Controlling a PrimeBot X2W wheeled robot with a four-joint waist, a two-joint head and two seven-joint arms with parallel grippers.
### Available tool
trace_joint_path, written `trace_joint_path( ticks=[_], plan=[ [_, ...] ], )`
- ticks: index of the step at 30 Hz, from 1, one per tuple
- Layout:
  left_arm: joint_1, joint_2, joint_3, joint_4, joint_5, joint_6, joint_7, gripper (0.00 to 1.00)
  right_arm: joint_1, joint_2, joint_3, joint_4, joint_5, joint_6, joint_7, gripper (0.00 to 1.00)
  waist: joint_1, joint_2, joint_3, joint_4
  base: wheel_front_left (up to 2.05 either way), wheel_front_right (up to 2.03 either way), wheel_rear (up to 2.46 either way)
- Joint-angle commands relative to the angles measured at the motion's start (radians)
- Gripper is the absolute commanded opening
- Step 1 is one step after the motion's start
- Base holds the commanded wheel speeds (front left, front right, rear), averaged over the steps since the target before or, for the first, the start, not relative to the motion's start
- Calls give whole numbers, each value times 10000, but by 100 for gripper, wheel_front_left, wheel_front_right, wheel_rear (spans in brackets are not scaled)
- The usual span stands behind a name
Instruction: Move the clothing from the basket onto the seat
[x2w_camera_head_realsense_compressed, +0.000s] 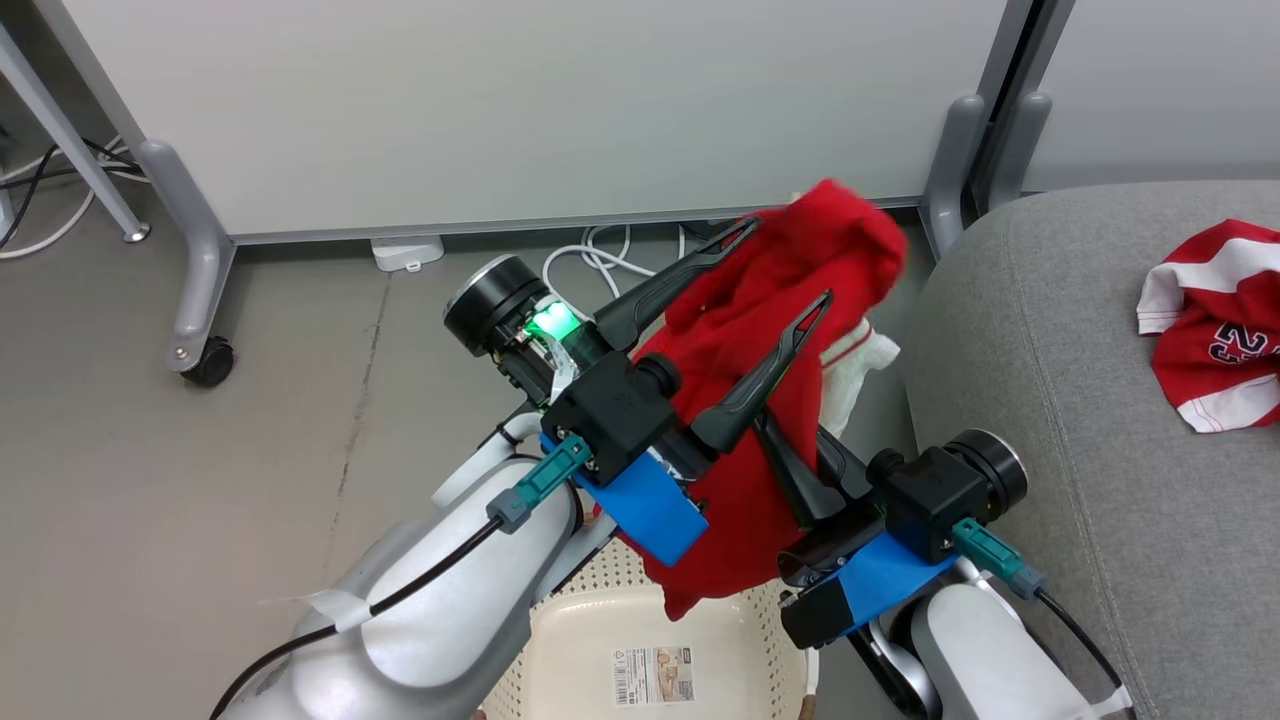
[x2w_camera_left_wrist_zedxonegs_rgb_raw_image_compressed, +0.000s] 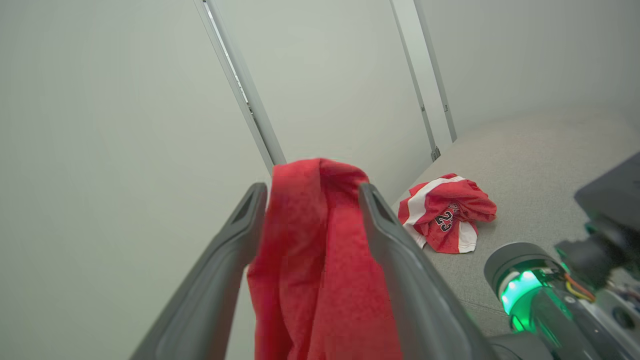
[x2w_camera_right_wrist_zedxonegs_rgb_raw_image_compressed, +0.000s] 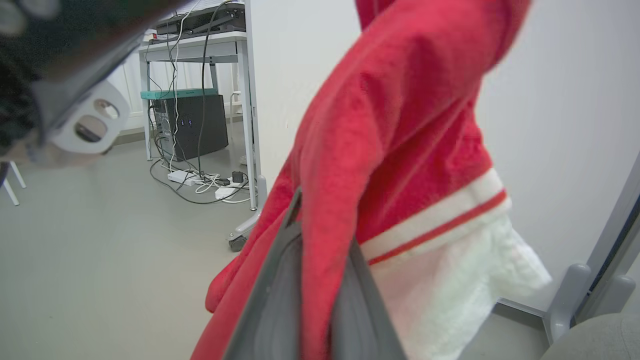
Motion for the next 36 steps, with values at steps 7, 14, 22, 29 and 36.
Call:
trace_joint_path(
  ticks=[7, 14, 22, 29, 36],
  plan=[
    [40, 22, 126, -15, 170, -6, -26, 100, 48, 16, -154, -87, 80, 1, -34, 0, 0, 0, 114, -52, 0, 0, 0],
    [104, -2, 217, -71, 300, 4, -26, 100, 83, 10, -361, -198, 23, 1, -34, 0, 0, 0, 328, -371, 0, 0, 0],
    [37, -24, 23, -82, 391, -1, -26, 100, 124, 8, -890, -406, -102, 1, -34, 0, 0, 0, 748, -1181, 0, 0, 0],
    [-146, -9, -233, -42, 364, -3, -26, 100, 241, 8, -1540, -638, -158, 1, -34, 0, 0, 0, 1167, -2007, 0, 0, 0],
    [-337, 80, -532, 16, 289, -4, -26, 100, 392, 5, -2205, -921, -163, 1, -34, 0, 0, 0, 1535, -2766, 0, 0, 0]
  ],
)
